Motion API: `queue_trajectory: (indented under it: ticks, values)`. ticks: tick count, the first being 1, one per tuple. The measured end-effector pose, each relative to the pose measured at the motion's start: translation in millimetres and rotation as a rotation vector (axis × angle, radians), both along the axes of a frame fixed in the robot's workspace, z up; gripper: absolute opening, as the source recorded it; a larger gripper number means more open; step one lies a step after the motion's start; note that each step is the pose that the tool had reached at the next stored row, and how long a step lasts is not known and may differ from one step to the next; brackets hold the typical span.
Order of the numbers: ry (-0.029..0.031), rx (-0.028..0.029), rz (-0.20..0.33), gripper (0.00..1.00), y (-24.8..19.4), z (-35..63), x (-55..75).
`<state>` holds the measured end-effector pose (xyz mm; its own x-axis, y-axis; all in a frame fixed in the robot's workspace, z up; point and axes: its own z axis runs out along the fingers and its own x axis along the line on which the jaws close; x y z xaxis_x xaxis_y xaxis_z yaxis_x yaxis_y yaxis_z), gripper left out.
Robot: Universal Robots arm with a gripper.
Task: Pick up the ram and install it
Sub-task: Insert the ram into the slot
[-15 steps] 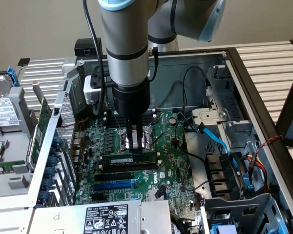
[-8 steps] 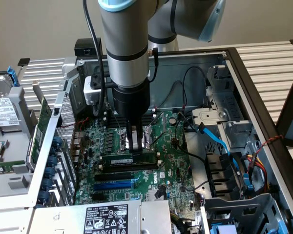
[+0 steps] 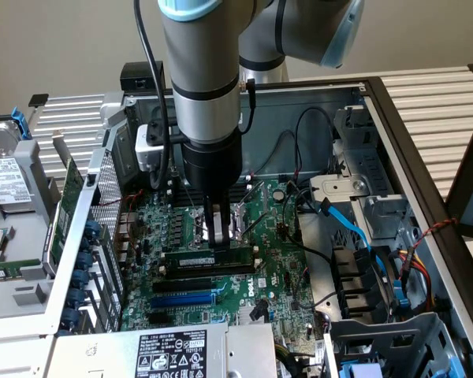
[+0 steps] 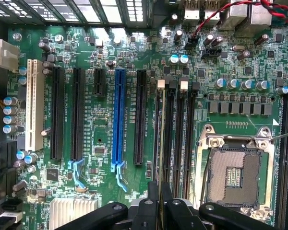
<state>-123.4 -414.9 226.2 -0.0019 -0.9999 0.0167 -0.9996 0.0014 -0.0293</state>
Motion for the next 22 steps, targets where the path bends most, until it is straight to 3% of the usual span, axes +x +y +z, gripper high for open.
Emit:
queue_trajectory:
  ticks: [9, 10, 11, 15, 22]
  values:
    - [0.0008, -0.0002, 0.000, 0.15, 0.0, -3.4, -1.0]
    - [0.0034, -0.0002, 0.000, 0.15, 0.0, -3.5, -1.1]
    - [0.0067, 0.0000, 0.000, 0.22, -0.1, -3.5, -1.2]
    - [0.0198, 0.0000, 0.000, 0.22, -0.6, -2.8, -1.6]
    - [0.0221, 0.0085, 0.000, 0.22, -1.1, 9.8, -1.6]
